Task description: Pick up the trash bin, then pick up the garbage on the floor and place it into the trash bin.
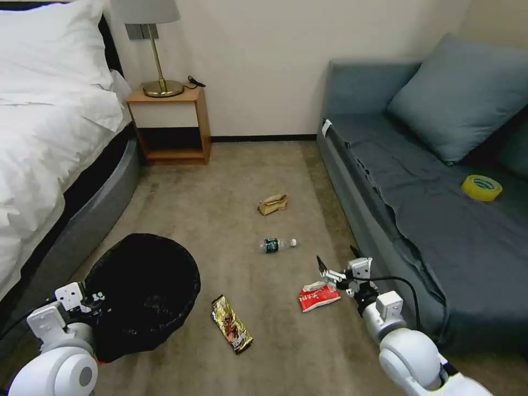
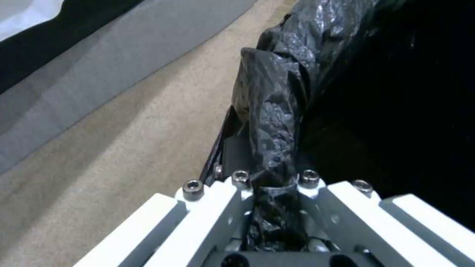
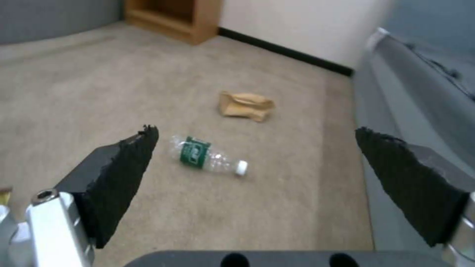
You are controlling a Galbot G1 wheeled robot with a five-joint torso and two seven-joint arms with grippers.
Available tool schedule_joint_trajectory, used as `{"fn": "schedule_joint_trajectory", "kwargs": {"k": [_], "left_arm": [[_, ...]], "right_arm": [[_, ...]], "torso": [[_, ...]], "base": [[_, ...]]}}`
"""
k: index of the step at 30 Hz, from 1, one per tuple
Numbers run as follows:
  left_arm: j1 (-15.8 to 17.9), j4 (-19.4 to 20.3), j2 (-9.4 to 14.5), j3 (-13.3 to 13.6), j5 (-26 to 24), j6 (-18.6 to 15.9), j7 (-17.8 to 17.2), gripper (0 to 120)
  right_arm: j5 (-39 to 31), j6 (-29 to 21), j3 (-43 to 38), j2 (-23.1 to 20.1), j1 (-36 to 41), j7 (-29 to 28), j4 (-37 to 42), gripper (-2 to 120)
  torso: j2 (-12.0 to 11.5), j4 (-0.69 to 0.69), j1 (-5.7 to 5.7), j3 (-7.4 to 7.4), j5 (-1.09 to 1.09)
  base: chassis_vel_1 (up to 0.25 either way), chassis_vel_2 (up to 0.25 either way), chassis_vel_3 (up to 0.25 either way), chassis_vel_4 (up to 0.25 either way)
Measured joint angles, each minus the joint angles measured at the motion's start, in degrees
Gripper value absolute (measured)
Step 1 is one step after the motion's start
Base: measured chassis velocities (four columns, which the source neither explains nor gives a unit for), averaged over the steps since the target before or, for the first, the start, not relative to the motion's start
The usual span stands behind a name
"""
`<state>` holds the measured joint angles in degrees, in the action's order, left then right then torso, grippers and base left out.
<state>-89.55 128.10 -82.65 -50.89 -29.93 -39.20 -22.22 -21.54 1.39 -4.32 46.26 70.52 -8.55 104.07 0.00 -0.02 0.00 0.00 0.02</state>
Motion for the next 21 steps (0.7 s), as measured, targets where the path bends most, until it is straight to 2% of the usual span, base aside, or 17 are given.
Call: {"fn": "schedule_joint_trajectory", "kwargs": {"k": [2, 7, 8, 10, 13, 14, 15, 17, 20, 21], "left_arm": [[-0.1, 0.0, -0.1, 0.1, 0.2, 0.1, 0.0, 2], [-0.5, -0.4, -1.2, 0.2, 1.5, 0.5, 0.1, 2], [-0.5, -0.4, -1.2, 0.2, 1.5, 0.5, 0.1, 2], [-0.6, -0.6, -1.5, 0.2, 1.9, 0.7, 0.2, 2], [-0.7, -0.8, -1.8, 0.3, 2.3, 0.8, 0.2, 2], [-0.7, -1.1, -2.1, 0.3, 2.6, 1.0, 0.3, 2], [-0.7, -1.5, -2.2, 0.3, 2.8, 1.2, 0.3, 2], [-0.7, -1.8, -2.3, 0.3, 3.0, 1.4, 0.3, 2], [-0.8, -2.6, -2.5, 0.1, 3.3, 1.9, 0.4, 2], [-0.8, -2.6, -2.5, 0.1, 3.3, 1.9, 0.4, 2]], "right_arm": [[0.5, 0.8, 1.5, -0.7, -1.9, 0.9, -1.5, 100], [9.5, 7.7, 13.2, -2.9, -16.2, 11.1, -14.2, 100], [9.5, 7.7, 13.2, -2.9, -16.2, 11.1, -14.2, 100], [11.9, 10.0, 18.2, -3.1, -22.0, 14.7, -20.2, 100], [16.3, 13.9, 21.1, -2.2, -27.2, 18.6, -25.8, 100], [20.1, 16.9, 22.7, -0.9, -31.1, 23.0, -30.4, 100], [21.4, 17.6, 24.4, -0.3, -33.6, 26.1, -33.2, 100], [21.7, 17.7, 25.9, 0.1, -35.3, 28.2, -35.0, 100], [25.3, 20.4, 28.6, 2.1, -39.1, 35.7, -41.4, 100], [25.3, 20.4, 28.6, 2.1, -39.1, 35.7, -41.4, 100]], "torso": [[0.0, 0.01, 0.0, 0.0, -0.01], [0.0, 0.03, 0.0, 0.0, -0.01], [0.0, 0.03, 0.0, 0.0, -0.01], [0.0, 0.01, 0.0, 0.0, -0.01], [0.0, 0.0, 0.0, 0.0, -0.02], [0.0, 0.04, 0.0, 0.0, -0.02], [0.0, 0.04, 0.01, 0.01, -0.03], [0.0, 0.04, 0.01, 0.01, -0.03], [0.0, 0.03, 0.0, 0.0, -0.03], [0.0, 0.03, 0.0, 0.0, -0.03]], "base": [[0.0, 0.0, 0.0, 0.0], [0.0, 0.0, 0.0, 0.0], [0.0, 0.0, 0.0, 0.0], [0.0, 0.0, 0.0, 0.0], [0.0, 0.0, 0.0, 0.0], [0.0, 0.0, 0.0, 0.0], [0.0, 0.0, 0.0, 0.0], [0.0, 0.0, 0.0, 0.0], [0.0, 0.0, 0.0, 0.0], [0.0, 0.0, 0.0, 0.0]]}}
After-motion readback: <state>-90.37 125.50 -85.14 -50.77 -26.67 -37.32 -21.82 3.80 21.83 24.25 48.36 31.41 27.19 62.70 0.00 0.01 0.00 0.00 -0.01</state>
